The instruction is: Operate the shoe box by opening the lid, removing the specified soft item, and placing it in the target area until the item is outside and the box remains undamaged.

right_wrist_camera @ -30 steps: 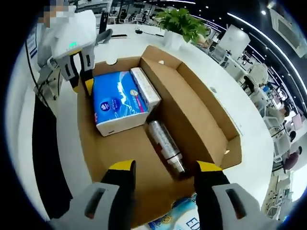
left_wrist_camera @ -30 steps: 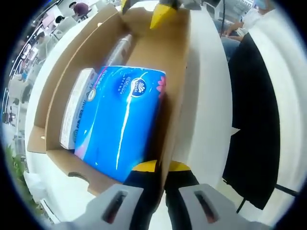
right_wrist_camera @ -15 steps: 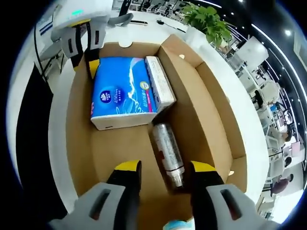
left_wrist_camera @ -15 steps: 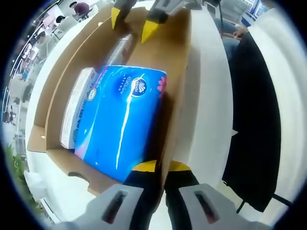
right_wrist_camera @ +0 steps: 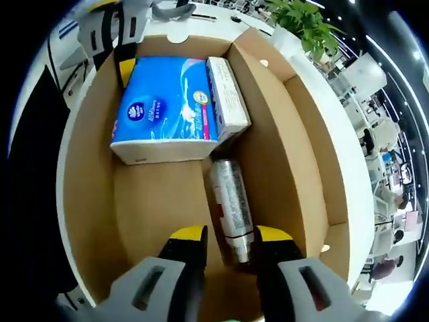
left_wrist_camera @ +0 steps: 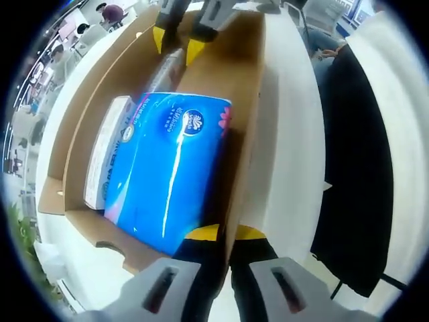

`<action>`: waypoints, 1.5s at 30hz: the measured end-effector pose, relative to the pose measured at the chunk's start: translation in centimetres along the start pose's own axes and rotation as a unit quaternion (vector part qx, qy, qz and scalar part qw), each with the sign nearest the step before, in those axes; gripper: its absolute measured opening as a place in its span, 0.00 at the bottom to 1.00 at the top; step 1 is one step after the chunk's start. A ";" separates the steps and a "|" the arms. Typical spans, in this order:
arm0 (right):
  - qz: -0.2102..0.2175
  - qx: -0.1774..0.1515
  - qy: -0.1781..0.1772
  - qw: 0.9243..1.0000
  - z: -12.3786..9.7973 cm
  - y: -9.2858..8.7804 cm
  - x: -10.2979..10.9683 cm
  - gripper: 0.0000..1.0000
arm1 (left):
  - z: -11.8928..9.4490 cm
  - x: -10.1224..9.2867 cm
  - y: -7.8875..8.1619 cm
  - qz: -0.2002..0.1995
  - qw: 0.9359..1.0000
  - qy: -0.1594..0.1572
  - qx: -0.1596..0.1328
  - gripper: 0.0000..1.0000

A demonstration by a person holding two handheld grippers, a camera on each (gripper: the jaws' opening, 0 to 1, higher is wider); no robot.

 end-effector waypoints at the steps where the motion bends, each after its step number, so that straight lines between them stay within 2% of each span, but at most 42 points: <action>1: 0.003 0.000 0.005 1.000 0.1 0.0 0.0 0.27 | 0.0 0.0 0.0 0.001 1.000 0.001 -0.001 0.03; 4: -0.013 0.002 0.005 1.000 0.2 0.3 0.0 0.26 | 0.0 0.0 0.0 0.001 1.000 0.001 -0.001 0.03; 8: -0.074 -0.008 -0.006 0.997 -0.2 1.7 -0.4 0.24 | 0.0 0.0 0.0 -0.001 1.000 0.000 -0.001 0.03; 9: -0.065 -0.007 -0.002 0.998 0.3 1.4 -0.5 0.23 | 0.0 0.0 0.0 0.000 1.000 0.000 -0.001 0.03; 11: -0.038 0.020 0.016 0.999 0.8 0.8 -0.6 0.23 | 0.0 0.0 0.0 -0.004 1.000 0.000 0.001 0.03; 15: -0.059 0.011 0.010 0.998 1.1 0.9 -0.6 0.23 | 0.0 0.0 0.0 -0.004 1.000 0.003 -0.001 0.03; 18: -0.033 0.016 0.025 0.999 1.7 0.8 -0.3 0.28 | 0.0 0.1 0.0 -0.006 1.000 0.000 0.000 0.03; 20: -0.034 0.023 0.031 0.999 1.6 1.0 -0.2 0.21 | 0.0 0.0 0.0 -0.005 1.000 0.001 0.000 0.03; 21: -0.022 0.023 0.042 0.999 1.5 1.1 -0.1 0.20 | 0.0 0.0 0.0 -0.005 1.000 0.002 -0.001 0.03; 22: 0.011 0.027 0.059 0.998 1.1 1.1 -0.1 0.20 | 0.0 0.0 0.0 -0.005 1.000 0.003 -0.001 0.03; 23: 0.017 0.029 0.065 0.997 1.1 1.1 -0.1 0.19 | 0.0 0.0 0.0 -0.005 1.000 0.003 -0.001 0.03; 24: 0.049 0.029 0.083 0.995 0.9 1.1 0.0 0.18 | 0.0 0.0 0.0 -0.005 1.000 0.003 -0.001 0.03; 25: 0.077 0.024 0.086 0.993 0.8 1.1 -0.2 0.18 | 0.0 0.0 0.0 -0.005 1.000 0.003 -0.001 0.03; 26: 0.080 0.025 0.088 0.993 0.7 1.1 -0.2 0.17 | 0.0 0.0 0.0 -0.006 1.000 0.003 -0.001 0.03; 28: 0.112 0.039 0.109 0.987 0.4 0.8 0.0 0.17 | 0.0 -0.1 0.0 -0.006 1.000 0.002 0.000 0.03; 30: 0.159 0.052 0.133 0.977 0.3 0.4 0.2 0.17 | -0.1 -0.1 0.0 -0.006 1.000 0.003 -0.001 0.03; 32: 0.184 0.064 0.134 0.972 0.1 0.2 0.3 0.17 | 0.0 -0.1 0.0 -0.006 1.000 0.003 -0.001 0.03; 34: 0.196 0.060 0.135 0.969 0.1 0.3 0.7 0.17 | 0.0 0.0 0.0 -0.006 1.000 0.003 0.000 0.03; 40: 0.221 0.077 0.142 0.962 0.0 0.5 0.9 0.17 | 0.0 -0.1 0.0 -0.006 1.000 0.004 0.000 0.03; 45: 0.228 0.079 0.145 0.960 -0.1 0.5 1.1 0.17 | 0.0 -0.1 0.0 -0.006 1.000 0.004 0.000 0.03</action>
Point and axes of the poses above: the point that each gripper's makers call its tool centre point, and the gripper's own axes: z roughly forward along the fingers, x roughly to its left, y roughly out of its top, the point moved 9 cm from there along -z, roughly backward along the fingers, and after that the axes turned 3 degrees about x, right-handed, at the moved point
